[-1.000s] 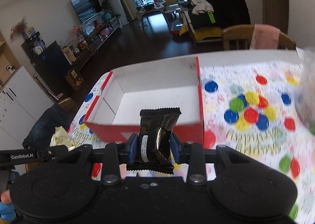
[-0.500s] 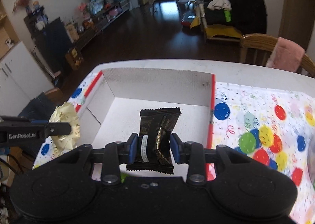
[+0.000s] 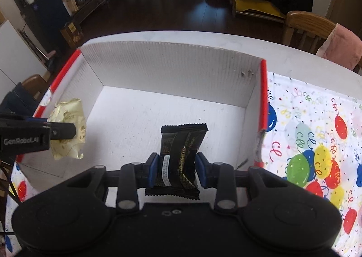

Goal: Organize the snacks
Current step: 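Carry both snacks into the red box and open both tools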

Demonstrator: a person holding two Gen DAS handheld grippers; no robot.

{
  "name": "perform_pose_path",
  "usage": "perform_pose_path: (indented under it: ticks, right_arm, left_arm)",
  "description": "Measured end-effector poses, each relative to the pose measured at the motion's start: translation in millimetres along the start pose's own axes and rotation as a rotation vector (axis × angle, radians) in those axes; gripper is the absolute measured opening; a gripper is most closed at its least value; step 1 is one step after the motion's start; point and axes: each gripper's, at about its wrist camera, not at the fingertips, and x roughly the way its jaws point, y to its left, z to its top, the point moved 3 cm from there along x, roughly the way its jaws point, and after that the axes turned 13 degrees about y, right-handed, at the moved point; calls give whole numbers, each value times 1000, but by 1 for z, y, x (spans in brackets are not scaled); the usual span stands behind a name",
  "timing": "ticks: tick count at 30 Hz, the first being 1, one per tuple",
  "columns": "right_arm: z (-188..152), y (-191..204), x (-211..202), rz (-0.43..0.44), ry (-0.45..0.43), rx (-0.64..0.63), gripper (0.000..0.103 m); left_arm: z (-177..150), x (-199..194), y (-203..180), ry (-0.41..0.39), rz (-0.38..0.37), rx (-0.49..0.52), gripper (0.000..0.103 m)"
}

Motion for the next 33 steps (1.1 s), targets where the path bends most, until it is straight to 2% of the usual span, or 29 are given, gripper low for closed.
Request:
perform_pose_path:
  ticks: [9, 12, 23, 26, 28, 33]
  right_arm:
    - [-10, 11, 10, 18, 53, -43, 34]
    - [-12, 5, 13, 23, 64, -37, 34]
    - [-8, 4, 5, 36, 46, -41, 38]
    - [-9, 4, -3, 54, 32, -34, 40]
    - [-11, 3, -10, 66, 16, -33, 42]
    - [-16, 5, -28, 89, -17, -31, 44]
  left_arm:
    - [0, 23, -21, 73, 38, 95, 25]
    - [-1, 29, -20, 89, 55, 95, 25]
    - [-4, 24, -19, 73, 29, 58, 26]
    - [-5, 17, -17, 53, 21, 43, 36]
    - [-8, 9, -15, 28, 5, 32, 55]
    - [-18, -12, -14, -22, -27, 18, 56]
